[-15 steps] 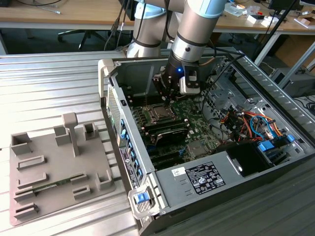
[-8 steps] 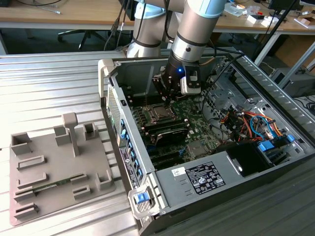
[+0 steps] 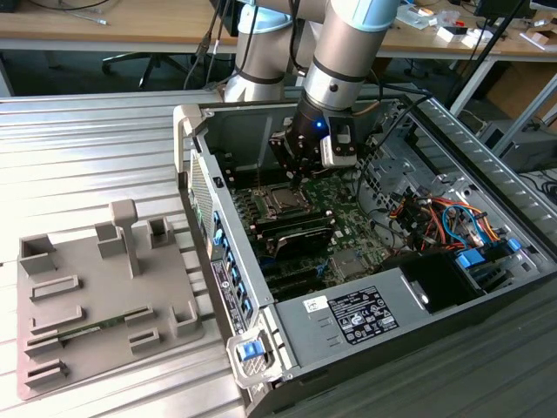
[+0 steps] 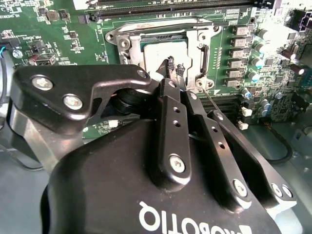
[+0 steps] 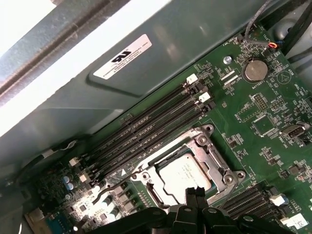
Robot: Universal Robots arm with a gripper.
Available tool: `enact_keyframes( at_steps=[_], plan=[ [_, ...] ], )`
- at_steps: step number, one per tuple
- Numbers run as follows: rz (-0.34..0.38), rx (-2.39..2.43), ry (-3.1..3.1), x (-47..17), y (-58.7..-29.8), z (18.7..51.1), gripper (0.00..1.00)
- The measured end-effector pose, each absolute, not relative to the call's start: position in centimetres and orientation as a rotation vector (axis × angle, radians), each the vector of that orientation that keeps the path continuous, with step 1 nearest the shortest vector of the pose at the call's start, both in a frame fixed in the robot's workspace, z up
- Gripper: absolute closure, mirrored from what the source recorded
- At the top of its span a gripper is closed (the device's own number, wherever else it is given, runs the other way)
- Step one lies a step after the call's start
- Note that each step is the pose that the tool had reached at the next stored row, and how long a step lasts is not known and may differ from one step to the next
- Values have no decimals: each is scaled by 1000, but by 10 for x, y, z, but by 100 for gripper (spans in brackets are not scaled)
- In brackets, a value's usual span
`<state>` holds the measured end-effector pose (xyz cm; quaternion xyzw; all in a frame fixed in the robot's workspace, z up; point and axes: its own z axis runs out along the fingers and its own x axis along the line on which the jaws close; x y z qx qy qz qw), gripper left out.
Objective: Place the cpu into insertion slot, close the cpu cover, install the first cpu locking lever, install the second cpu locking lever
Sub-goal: 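Install the first cpu locking lever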
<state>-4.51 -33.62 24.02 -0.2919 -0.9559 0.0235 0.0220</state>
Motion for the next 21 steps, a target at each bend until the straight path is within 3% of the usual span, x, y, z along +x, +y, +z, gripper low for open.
enact_keyframes(
  at_steps=[21],
  plan=[
    [76,-777,-3000,-45,-336,240,89]
  ],
)
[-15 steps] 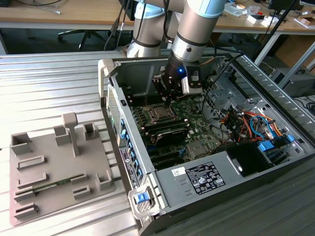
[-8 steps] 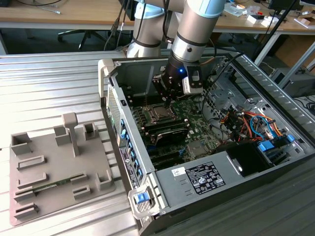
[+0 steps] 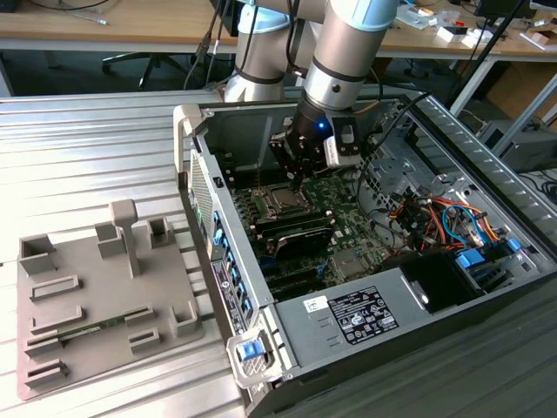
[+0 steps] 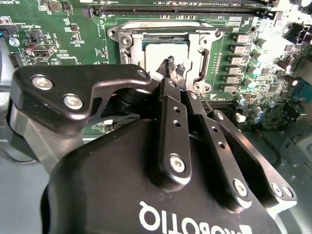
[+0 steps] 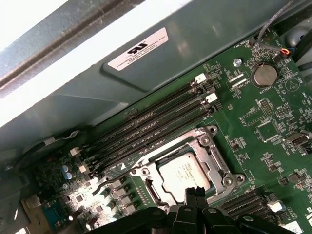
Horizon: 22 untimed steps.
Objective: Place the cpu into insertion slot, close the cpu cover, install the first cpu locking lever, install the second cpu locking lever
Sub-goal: 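Install the first cpu locking lever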
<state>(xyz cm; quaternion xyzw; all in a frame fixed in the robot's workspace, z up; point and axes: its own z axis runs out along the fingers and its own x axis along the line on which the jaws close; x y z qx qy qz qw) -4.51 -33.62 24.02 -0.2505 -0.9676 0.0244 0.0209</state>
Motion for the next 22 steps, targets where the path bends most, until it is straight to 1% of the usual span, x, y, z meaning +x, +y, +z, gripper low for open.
enact_keyframes(
  at_steps=[22],
  plan=[
    [79,-646,-3033,-45,-336,240,89]
  ],
)
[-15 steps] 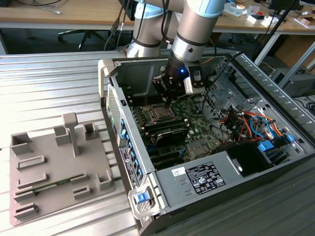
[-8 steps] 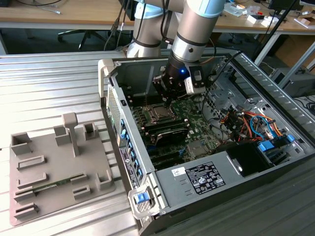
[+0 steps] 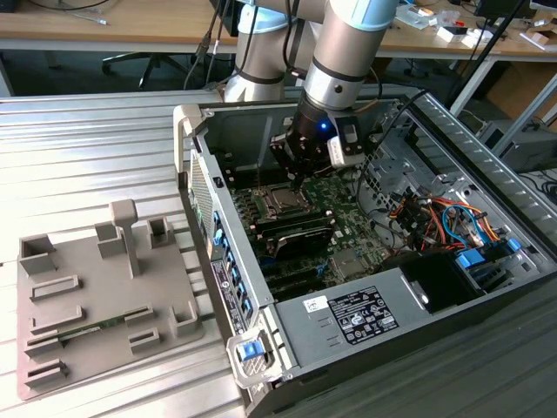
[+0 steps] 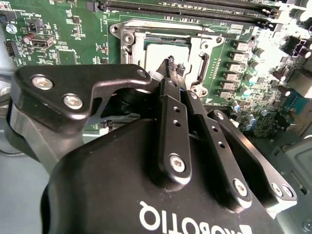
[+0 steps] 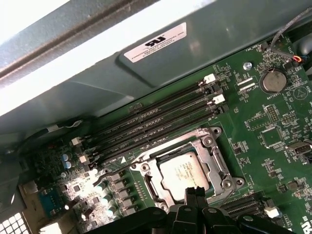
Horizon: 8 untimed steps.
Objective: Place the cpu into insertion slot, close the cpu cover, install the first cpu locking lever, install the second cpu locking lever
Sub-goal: 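Install the first cpu locking lever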
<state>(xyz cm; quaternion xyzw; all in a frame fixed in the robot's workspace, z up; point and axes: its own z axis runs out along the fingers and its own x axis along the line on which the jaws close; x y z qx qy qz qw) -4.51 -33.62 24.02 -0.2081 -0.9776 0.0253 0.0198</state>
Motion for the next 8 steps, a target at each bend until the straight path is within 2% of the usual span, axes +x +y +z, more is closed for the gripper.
enact_keyframes(
  at_steps=[8],
  plan=[
    [80,-597,-3044,-45,-336,240,89]
  ],
)
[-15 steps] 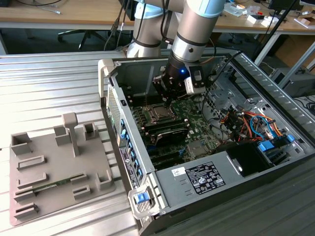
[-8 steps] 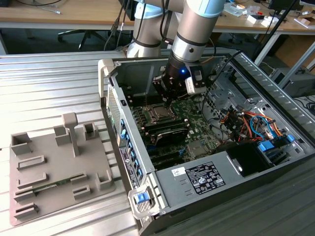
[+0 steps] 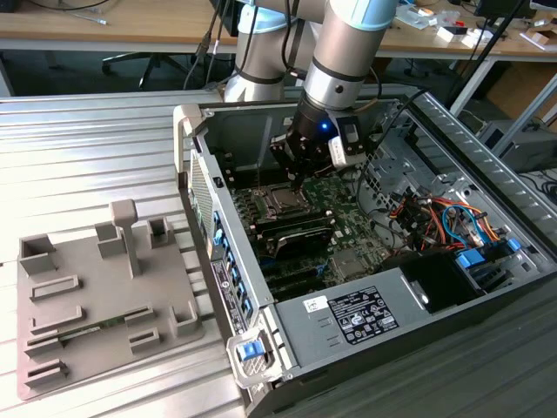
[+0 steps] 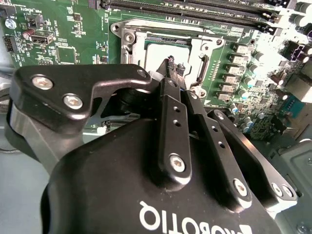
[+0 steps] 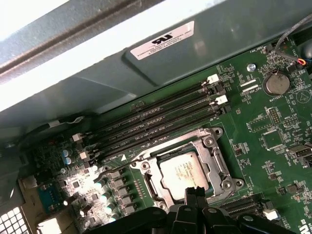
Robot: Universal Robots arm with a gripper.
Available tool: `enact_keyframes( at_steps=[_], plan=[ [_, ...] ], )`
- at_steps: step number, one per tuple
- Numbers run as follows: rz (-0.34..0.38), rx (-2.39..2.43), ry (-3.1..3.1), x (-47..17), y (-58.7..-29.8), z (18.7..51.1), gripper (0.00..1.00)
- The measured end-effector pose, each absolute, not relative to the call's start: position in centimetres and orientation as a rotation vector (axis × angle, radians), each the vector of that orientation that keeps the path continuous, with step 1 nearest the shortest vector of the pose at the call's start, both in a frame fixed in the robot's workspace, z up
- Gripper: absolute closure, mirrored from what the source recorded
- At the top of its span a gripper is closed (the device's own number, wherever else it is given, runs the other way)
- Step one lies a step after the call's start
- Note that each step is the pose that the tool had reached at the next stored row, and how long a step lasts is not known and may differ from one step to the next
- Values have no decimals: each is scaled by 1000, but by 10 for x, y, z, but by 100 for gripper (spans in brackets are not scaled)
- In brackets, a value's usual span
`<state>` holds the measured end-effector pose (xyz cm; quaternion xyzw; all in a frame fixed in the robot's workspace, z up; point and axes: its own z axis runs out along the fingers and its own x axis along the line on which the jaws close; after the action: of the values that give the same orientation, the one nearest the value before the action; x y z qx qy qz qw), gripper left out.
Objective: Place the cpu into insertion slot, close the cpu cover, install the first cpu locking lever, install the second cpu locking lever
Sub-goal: 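Install the first cpu locking lever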
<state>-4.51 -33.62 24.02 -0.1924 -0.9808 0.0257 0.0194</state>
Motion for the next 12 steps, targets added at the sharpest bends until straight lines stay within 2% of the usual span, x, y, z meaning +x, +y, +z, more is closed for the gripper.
enact_keyframes(
  at_steps=[12],
  plan=[
    [81,-528,-3058,-45,-336,240,89]
  ],
)
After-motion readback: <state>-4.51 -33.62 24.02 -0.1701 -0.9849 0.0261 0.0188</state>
